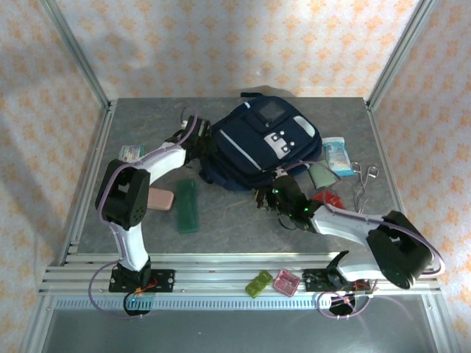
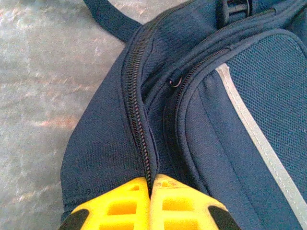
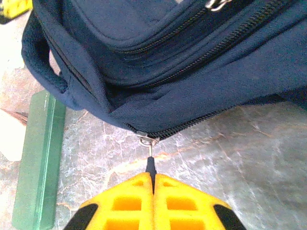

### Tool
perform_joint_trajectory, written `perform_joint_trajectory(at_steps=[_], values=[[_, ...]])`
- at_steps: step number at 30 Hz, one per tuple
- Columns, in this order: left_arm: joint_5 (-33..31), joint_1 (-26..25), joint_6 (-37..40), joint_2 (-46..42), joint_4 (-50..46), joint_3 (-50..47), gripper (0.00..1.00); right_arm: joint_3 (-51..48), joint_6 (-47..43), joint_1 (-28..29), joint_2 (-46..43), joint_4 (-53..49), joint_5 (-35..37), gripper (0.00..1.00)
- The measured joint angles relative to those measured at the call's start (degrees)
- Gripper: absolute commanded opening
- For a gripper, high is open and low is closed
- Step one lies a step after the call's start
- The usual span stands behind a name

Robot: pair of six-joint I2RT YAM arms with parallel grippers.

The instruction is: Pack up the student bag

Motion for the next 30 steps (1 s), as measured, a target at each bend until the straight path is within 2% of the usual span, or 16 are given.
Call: perform_joint_trajectory(at_steps=[1,2,4,5,8,13,17,21,26,28,30], values=[[-0.4,0.3,0.3,0.9,-0.4,1.6,0.23,1.4,0.2,0.7,1.7,0.2,0.2,0.00],[-0.9,0.4,0.7,1.2,-0.4,2.3,0.31,2.7,0.3,1.3,3.2,0.4,0.2,0.00],[-1.7,0.9,0.9,0.9,-0.1,3.1,0.40,5.4,0.4,2.7,6.5,0.9,0.1,0.00],[-1.8,1.1,1.2,0.5,0.1,3.1,0.42,6.5,0.5,3.2,7.8,1.2,-0.1,0.00],[-2.2,1.5,1.1,-2.8,1.2,0.4,0.46,9.2,1.0,4.3,11.8,2.8,-1.1,0.00],[-0.7,0.9,-0.7,-14.5,4.2,-12.6,0.52,12.0,1.5,4.5,16.2,4.8,-2.8,0.00],[0.8,-1.6,-4.2,-20.1,7.0,-22.0,0.58,12.3,1.5,4.5,17.0,5.4,-3.5,0.00],[1.9,-6.4,-8.1,-20.3,9.2,-27.8,0.62,12.4,1.4,4.5,17.3,5.9,-3.8,0.00],[2.0,-11.0,-11.8,-17.0,12.4,-28.2,0.63,12.4,1.4,4.5,17.6,6.3,-4.2,0.00],[1.5,-11.9,-12.4,-14.9,13.0,-27.3,0.62,12.4,1.4,4.5,17.6,6.4,-4.2,0.00],[0.3,-12.5,-13.1,-12.6,13.4,-26.1,0.56,12.4,1.4,4.5,17.6,6.4,-4.2,0.00]])
